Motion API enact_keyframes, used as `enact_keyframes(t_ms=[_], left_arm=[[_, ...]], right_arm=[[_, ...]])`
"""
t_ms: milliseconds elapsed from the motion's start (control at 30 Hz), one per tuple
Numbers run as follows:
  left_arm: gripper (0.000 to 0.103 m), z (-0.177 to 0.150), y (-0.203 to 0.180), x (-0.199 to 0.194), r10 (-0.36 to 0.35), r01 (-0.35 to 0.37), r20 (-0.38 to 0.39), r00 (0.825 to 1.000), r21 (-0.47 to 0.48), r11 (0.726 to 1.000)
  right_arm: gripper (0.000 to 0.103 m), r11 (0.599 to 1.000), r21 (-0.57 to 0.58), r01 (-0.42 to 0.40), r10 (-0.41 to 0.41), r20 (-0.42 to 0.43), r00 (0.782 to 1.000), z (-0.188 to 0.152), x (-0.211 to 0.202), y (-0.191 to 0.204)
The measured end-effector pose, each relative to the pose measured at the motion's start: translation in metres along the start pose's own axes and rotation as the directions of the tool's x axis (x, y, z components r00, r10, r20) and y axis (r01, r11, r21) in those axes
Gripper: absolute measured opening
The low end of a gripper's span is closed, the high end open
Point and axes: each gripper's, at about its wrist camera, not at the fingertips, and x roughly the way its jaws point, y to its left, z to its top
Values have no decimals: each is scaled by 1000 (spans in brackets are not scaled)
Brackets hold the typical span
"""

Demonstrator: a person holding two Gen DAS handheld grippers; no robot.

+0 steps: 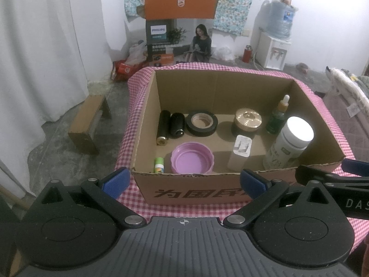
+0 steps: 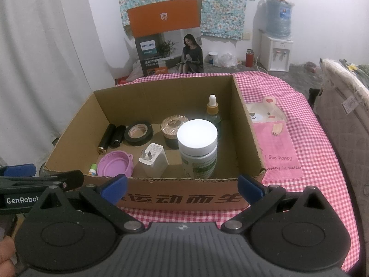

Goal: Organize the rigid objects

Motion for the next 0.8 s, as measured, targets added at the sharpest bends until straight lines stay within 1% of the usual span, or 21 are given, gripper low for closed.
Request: enact_keyframes(t_ms=[800], left_arm=[[102, 2, -1, 0, -3, 3, 0, 1000, -1, 1000]], right_arm=[[103, 1000, -1, 0, 0, 0, 1000, 1, 0, 1]])
